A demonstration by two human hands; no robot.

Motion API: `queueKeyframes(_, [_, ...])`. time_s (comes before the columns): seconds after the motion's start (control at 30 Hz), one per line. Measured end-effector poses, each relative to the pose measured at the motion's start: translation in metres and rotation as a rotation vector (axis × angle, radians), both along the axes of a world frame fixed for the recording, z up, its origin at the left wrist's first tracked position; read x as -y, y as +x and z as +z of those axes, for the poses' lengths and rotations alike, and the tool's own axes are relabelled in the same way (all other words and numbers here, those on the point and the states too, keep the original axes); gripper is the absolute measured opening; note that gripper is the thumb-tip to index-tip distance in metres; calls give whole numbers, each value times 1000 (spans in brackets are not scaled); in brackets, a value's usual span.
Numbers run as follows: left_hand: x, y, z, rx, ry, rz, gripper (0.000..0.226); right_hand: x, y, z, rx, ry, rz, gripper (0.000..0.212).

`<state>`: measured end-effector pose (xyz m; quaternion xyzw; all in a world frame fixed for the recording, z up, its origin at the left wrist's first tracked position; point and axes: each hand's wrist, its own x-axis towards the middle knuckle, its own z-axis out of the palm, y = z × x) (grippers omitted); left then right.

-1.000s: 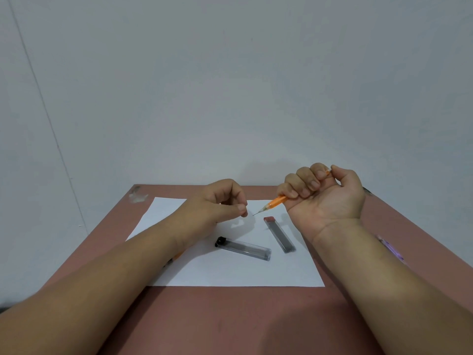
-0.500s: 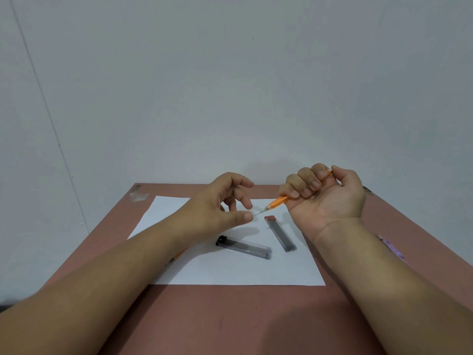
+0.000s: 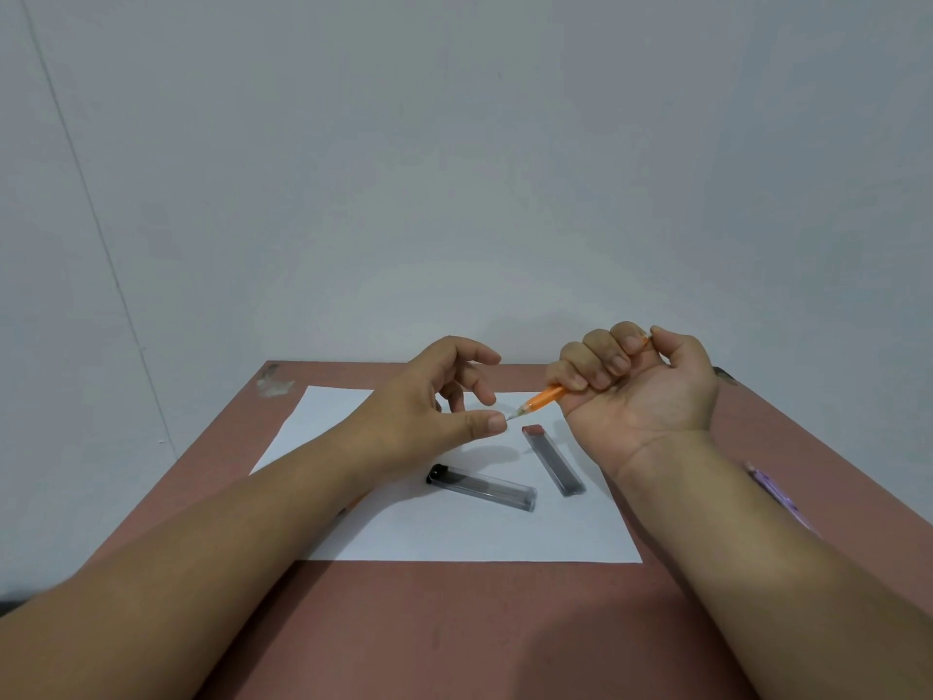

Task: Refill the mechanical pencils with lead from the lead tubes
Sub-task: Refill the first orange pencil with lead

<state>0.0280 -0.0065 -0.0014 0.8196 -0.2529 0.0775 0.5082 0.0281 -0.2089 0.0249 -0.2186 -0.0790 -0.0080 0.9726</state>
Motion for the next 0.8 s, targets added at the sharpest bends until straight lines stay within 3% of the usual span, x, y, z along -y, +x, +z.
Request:
queueKeyframes(0.3, [-1, 1, -1, 35, -6, 4, 47, -1, -1, 0, 10, 45, 29, 23])
queueKeyframes(0.6, [0, 1, -1, 54, -1, 22, 43, -4, -3, 1, 4, 62, 37, 39])
queueKeyframes(0.7, [0, 1, -2, 64, 8, 34, 41, -7, -1, 1, 13, 18, 36, 40])
queueKeyframes(0.8, [1, 0, -1, 71, 3, 50, 38, -13, 0, 2, 3, -119, 12, 27])
